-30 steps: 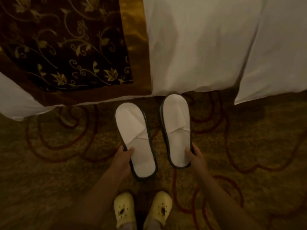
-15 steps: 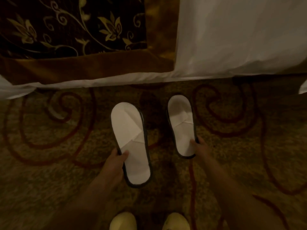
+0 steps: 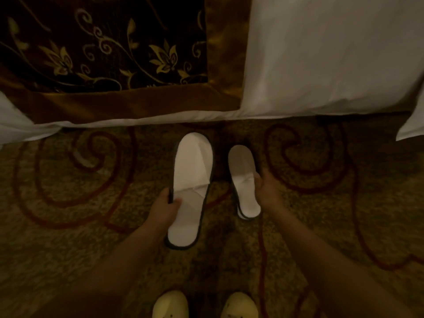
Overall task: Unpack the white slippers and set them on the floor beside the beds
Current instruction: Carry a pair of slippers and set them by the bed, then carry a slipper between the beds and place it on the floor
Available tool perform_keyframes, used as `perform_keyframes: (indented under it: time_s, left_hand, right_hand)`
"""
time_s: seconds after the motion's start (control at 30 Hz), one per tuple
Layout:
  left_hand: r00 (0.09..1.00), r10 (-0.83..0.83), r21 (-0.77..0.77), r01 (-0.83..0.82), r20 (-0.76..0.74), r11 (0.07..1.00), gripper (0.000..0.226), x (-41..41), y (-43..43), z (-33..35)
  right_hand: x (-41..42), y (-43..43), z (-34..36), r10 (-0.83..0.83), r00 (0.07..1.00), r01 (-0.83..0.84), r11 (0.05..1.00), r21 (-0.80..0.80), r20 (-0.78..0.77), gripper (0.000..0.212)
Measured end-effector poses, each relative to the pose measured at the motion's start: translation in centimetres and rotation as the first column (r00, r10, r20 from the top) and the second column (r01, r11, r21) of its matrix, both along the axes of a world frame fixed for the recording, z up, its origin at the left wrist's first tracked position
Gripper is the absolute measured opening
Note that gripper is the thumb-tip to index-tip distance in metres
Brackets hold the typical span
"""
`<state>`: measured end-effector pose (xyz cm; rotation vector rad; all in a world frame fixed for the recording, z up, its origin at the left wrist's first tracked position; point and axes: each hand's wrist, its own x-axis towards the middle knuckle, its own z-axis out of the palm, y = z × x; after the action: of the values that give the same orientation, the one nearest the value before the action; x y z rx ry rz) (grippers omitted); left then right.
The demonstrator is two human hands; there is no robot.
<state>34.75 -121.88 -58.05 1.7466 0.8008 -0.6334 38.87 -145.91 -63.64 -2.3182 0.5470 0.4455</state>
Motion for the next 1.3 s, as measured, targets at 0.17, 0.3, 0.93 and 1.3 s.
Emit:
perform_keyframes:
  time_s: [0.17, 0.3, 0.93, 1.3]
  left_hand:
    - [0.949, -0.315, 0.250, 0.296, 0.037, 0.922, 0.046, 1.7, -0.6, 5.9]
    - [0.857, -0.512, 0.371, 0.458, 0.059, 0.808, 0.045, 3.6, -1.2, 12.4]
    - [0.502, -0.826, 0.891, 0.207, 0.258, 0.404, 0.046, 5.9, 7.7, 53.2]
    - [0.632, -0.729, 0.901, 0.109, 0.263, 0.420, 0.042, -0.8, 22.2, 64.1]
  right_hand:
    - [2.7, 2.7, 9.7, 0.535, 0.804, -0.500, 0.844, -0.193, 0.260, 0.050]
    - [4.9, 3.9, 17.8, 0.770, 0.569, -0.669, 0.638, -0.383, 0.289, 0.061]
    - [6.7, 11.8, 58.0, 0.754, 0.391, -0.604, 0.643, -0.472, 0.527, 0.025]
    - [2.3, 27.1, 68.8, 0.702, 0.332, -0.687, 0.638, -0.348, 0.630, 0.021]
